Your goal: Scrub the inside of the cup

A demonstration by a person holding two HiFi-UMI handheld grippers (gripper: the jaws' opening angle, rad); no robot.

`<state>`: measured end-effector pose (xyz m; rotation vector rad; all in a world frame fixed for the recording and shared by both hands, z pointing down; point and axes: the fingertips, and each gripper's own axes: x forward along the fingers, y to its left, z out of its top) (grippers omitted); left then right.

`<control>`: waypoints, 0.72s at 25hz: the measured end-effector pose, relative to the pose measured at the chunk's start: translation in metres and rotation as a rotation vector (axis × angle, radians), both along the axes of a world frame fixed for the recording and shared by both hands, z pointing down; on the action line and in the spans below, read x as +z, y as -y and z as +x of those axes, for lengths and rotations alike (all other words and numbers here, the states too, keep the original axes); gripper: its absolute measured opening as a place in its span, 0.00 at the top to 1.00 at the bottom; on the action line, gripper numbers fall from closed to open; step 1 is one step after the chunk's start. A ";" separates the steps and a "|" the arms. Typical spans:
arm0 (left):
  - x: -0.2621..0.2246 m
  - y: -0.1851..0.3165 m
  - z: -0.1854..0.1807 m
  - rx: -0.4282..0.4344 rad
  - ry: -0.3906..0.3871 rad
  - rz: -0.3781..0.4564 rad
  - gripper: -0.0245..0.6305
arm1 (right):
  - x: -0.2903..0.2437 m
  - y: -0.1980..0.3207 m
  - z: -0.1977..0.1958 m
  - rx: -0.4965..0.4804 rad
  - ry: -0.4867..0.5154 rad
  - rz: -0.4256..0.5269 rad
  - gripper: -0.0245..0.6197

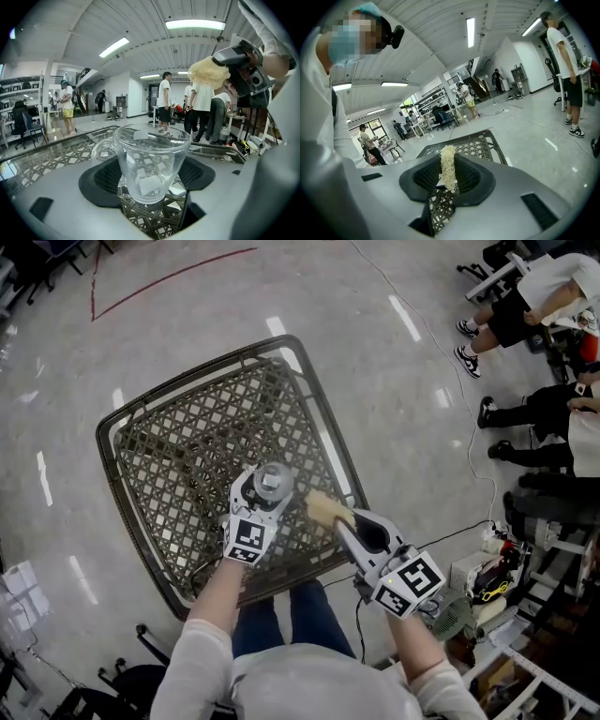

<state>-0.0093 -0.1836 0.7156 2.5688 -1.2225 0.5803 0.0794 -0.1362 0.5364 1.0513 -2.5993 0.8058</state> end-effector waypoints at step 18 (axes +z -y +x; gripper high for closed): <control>-0.004 0.000 -0.002 -0.026 -0.034 0.022 0.42 | -0.002 0.000 -0.005 0.006 0.008 -0.002 0.82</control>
